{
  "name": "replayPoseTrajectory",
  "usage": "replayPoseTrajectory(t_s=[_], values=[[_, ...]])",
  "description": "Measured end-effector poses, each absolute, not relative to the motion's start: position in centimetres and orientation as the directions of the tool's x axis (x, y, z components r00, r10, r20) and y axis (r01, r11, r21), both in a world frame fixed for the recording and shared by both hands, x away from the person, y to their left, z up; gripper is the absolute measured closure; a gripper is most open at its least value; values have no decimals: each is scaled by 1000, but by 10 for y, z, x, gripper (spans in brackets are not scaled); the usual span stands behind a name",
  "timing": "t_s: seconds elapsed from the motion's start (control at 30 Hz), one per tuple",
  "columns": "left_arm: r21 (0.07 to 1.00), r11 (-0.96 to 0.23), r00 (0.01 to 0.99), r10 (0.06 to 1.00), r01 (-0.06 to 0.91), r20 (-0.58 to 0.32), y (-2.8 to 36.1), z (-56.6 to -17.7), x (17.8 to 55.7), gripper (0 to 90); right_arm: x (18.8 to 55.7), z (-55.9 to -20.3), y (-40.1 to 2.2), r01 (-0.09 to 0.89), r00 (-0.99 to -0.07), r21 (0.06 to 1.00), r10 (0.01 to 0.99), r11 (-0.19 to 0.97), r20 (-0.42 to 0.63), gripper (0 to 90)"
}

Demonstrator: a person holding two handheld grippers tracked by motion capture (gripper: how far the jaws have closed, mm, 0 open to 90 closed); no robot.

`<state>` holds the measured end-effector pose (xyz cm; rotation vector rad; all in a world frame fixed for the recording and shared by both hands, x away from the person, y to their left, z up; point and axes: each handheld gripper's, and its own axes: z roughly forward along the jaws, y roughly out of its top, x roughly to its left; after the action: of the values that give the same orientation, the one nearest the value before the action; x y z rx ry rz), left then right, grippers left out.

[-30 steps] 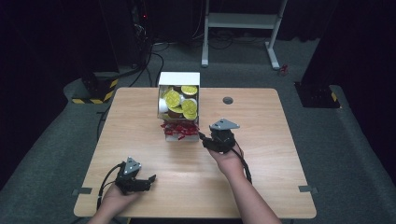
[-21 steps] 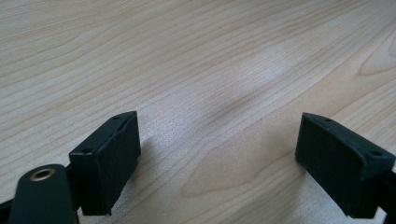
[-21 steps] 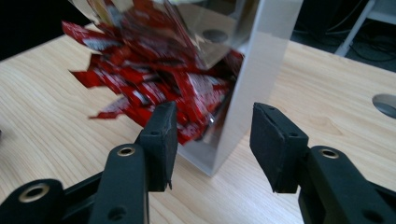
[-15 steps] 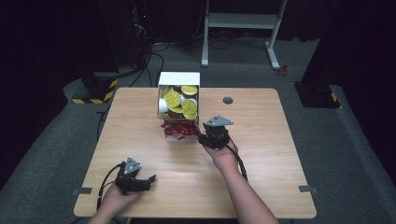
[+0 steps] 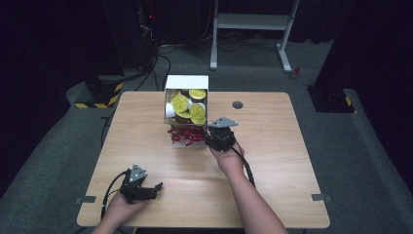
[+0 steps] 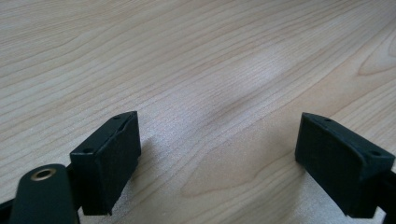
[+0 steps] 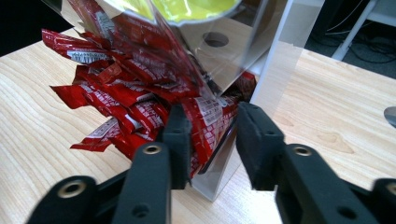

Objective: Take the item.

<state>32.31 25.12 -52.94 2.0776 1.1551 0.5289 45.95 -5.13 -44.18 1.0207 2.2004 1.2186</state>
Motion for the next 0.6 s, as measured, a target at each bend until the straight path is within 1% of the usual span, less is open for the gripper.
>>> replayPoseTrajectory(t_s=[0.13, 0.17, 0.3, 0.43, 0.57, 0.6], values=[[735, -362, 520, 854, 573, 14, 251, -530, 323, 145, 460, -440, -47, 384, -642, 849, 766, 363, -37, 736], [735, -362, 520, 854, 574, 15, 251, -529, 323, 145, 460, -441, -44, 376, -641, 846, 766, 377, -57, 746], [736, -358, 518, 855, 574, 12, 251, -530, 323, 148, 460, -443, -42, 391, -627, 843, 778, 368, -48, 746], [736, -358, 519, 855, 574, 12, 251, -530, 322, 149, 460, -445, -41, 384, -628, 845, 776, 371, -55, 754], [736, -359, 519, 855, 574, 12, 251, -530, 322, 150, 460, -445, -40, 372, -630, 845, 773, 384, -74, 818], [736, -359, 519, 855, 573, 12, 251, -530, 322, 149, 460, -445, -40, 373, -628, 845, 775, 385, -76, 819]])
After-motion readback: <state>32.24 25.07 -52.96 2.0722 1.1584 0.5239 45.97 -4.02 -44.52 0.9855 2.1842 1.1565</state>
